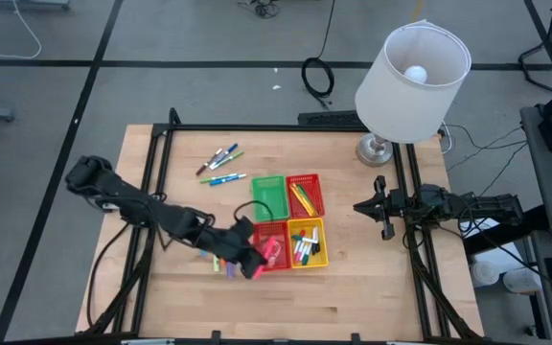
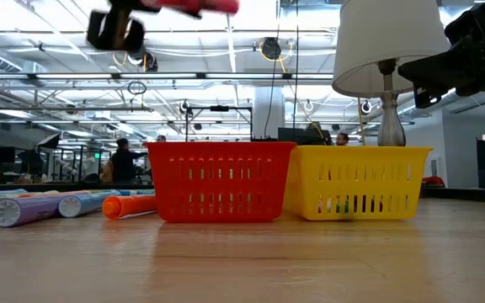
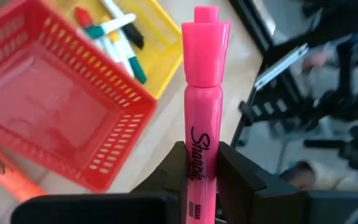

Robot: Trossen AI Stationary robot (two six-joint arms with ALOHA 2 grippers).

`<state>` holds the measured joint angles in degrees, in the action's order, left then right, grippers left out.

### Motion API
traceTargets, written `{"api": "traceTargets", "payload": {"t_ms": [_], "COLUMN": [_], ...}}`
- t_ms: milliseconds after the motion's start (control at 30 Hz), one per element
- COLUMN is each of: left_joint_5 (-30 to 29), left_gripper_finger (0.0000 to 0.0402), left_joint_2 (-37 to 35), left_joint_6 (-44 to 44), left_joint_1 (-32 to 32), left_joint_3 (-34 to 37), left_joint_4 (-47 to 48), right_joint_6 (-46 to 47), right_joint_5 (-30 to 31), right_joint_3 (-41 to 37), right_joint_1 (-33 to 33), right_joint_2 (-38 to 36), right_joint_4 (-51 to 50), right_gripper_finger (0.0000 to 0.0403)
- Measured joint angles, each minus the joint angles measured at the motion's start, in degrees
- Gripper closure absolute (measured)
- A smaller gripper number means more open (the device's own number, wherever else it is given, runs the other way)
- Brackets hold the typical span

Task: Pick & Place Markers
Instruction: Put the large pink highlighter into the bottom red bin

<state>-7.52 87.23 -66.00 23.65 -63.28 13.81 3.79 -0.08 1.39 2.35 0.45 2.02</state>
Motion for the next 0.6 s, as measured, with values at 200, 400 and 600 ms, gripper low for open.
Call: {"api": "traceTargets", "payload": {"t_ms": [200, 400, 600], "left_joint_5": [0.0, 2.8, 9.2], "left_gripper_finger": [0.0337, 0.0326, 0.0344], "left_joint_2": [6.3, 9.8, 11.3], "left_joint_6": [6.1, 3.0, -1.4], "left_joint_1": [0.3, -2.0, -6.0], "left_joint_3": [-17.2, -22.4, -22.4], "left_joint_4": [17.9, 24.9, 27.1], "right_joint_6": [0.0, 0.0, 0.0], "right_joint_5": [0.0, 0.0, 0.0], "right_joint_3": [0.0, 0.0, 0.0], "right_joint_1": [0.0, 0.0, 0.0], "right_joint_2": [0.0, 0.0, 0.0], "right_joint_4": [0.0, 0.0, 0.0], "right_gripper_finger": [0.0385, 0.0385, 0.0385]}}
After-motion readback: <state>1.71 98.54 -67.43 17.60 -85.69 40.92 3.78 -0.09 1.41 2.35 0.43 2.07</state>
